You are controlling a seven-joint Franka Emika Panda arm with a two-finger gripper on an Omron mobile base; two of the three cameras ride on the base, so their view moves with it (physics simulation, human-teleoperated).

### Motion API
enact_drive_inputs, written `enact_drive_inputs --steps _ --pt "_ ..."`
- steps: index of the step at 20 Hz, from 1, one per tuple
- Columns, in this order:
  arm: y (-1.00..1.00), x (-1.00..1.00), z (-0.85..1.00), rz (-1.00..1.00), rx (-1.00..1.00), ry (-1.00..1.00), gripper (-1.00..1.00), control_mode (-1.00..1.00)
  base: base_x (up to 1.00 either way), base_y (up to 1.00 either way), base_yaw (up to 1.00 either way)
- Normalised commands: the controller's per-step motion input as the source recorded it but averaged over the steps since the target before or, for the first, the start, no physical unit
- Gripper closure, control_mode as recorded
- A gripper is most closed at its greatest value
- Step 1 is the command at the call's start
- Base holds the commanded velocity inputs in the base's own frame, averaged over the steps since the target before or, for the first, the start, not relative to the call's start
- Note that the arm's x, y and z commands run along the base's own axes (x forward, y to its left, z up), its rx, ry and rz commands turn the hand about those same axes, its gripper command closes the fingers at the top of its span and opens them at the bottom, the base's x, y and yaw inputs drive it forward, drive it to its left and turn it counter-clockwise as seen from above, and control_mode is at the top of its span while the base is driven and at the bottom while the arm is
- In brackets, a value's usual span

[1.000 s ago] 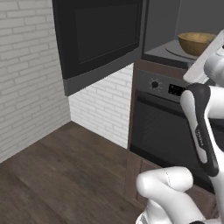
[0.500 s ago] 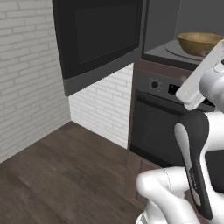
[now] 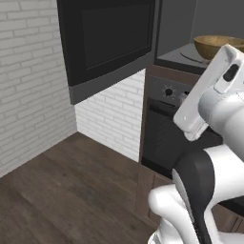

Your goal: Pick the lemon wedge from the sink and place it in the bowl. Then pick the bowl and place it in the microwave. Then close the microwave door and press the start button.

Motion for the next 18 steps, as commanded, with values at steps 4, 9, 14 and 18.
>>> enact_drive_inputs --steps 4,9,14,18 --pt "0.88 -0.22 0.0 -0.01 -0.16 0.01 -1.0 -1.0 0.0 0.0 0.0" --pt "0.82 0.03 -0.15 -0.02 -0.17 0.0 -1.0 -1.0 0.0 0.0 0.0" --pt "0.6 0.14 -0.34 -0.04 -0.15 -0.02 -1.0 -1.0 0.0 0.0 0.0" --pt "0.53 0.23 -0.41 -0.05 -0.13 -0.12 -1.0 -1.0 0.0 0.0 0.0"
